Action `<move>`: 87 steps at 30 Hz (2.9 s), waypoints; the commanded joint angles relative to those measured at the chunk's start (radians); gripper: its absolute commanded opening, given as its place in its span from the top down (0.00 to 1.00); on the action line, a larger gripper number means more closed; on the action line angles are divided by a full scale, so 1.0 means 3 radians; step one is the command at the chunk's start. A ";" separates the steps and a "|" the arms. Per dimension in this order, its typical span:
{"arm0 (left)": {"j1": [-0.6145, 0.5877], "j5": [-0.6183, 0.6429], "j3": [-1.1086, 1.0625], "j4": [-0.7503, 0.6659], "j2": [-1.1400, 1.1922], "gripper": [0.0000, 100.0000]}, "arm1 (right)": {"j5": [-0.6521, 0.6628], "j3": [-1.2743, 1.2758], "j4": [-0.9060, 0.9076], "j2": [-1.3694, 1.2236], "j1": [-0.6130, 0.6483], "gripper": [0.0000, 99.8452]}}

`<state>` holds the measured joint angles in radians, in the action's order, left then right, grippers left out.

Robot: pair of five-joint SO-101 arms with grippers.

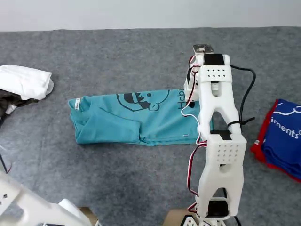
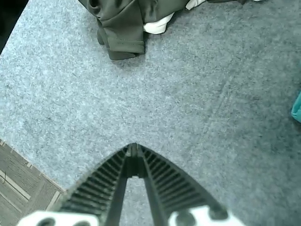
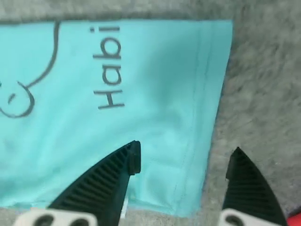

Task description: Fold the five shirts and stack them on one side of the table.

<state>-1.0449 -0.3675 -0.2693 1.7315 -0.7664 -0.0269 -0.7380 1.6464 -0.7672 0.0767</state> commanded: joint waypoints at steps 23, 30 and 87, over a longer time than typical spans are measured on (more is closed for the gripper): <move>0.0020 -0.0072 -0.0130 -0.0046 -0.0051 1.00 | -0.0348 -0.0138 -0.0284 -0.0504 0.0003 0.85; 0.0020 -0.0072 -0.0130 -0.0046 -0.0056 1.00 | -0.0343 -0.0138 -0.0212 -0.0442 -0.0018 0.99; 0.0000 -0.0056 -0.0125 -0.0031 -0.0077 1.00 | 0.1115 -0.0138 0.0095 0.0657 0.1123 0.99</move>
<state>-1.0434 -0.3828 -0.3092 1.7315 -0.7695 0.2984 -0.7549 1.7047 -0.6429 0.3590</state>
